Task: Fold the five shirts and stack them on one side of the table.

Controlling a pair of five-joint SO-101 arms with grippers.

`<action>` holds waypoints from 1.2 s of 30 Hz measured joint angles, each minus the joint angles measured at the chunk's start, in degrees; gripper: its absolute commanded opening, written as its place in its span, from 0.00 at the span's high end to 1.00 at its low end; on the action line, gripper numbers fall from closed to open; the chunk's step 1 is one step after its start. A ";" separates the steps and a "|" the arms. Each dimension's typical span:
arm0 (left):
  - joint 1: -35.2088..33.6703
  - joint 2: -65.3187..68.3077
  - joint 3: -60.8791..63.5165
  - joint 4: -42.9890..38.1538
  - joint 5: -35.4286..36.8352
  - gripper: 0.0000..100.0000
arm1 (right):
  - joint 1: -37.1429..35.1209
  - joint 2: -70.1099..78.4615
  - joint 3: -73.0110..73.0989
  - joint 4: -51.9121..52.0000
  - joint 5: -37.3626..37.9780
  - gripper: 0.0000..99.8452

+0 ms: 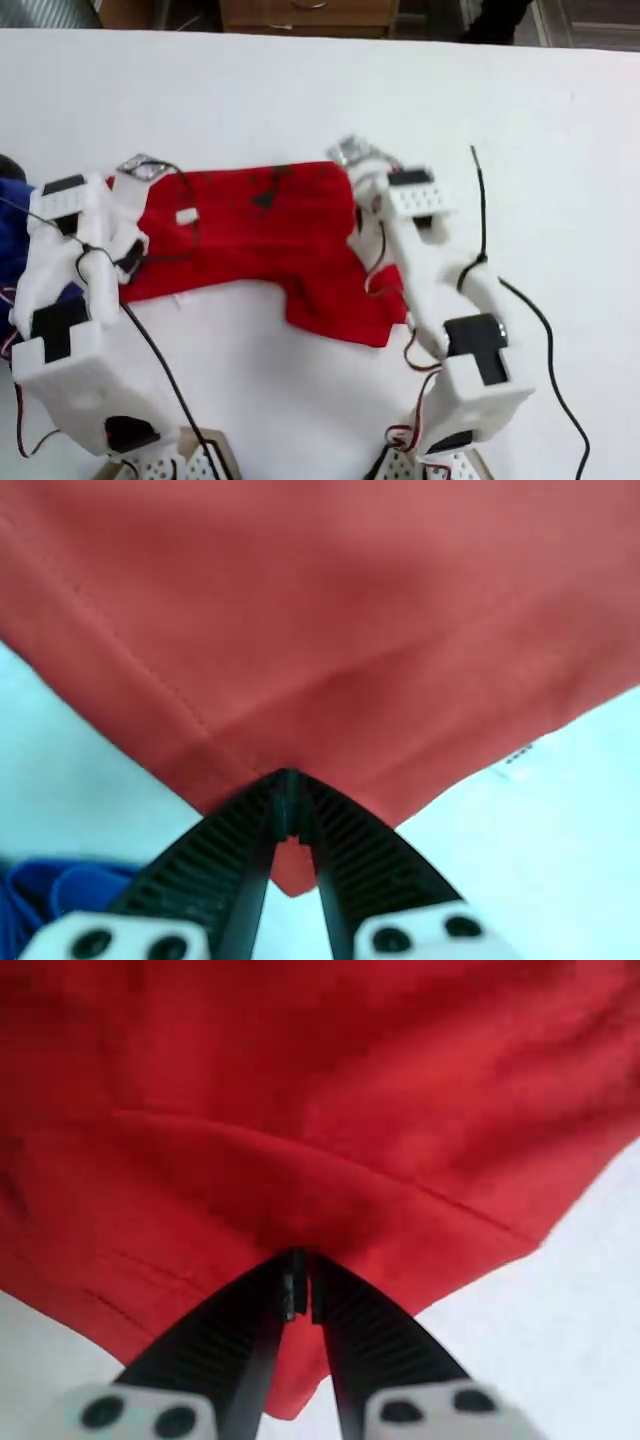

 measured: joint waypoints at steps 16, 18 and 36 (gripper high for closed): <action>-0.70 16.18 -29.63 18.20 3.34 0.98 | 0.79 -3.87 11.69 -3.25 4.22 0.98; -0.62 16.18 -33.58 21.63 3.34 0.98 | 0.62 -5.98 12.75 -3.08 4.22 0.98; 0.88 15.82 -18.81 7.82 9.23 0.98 | -8.97 -17.76 23.91 -10.46 4.22 0.98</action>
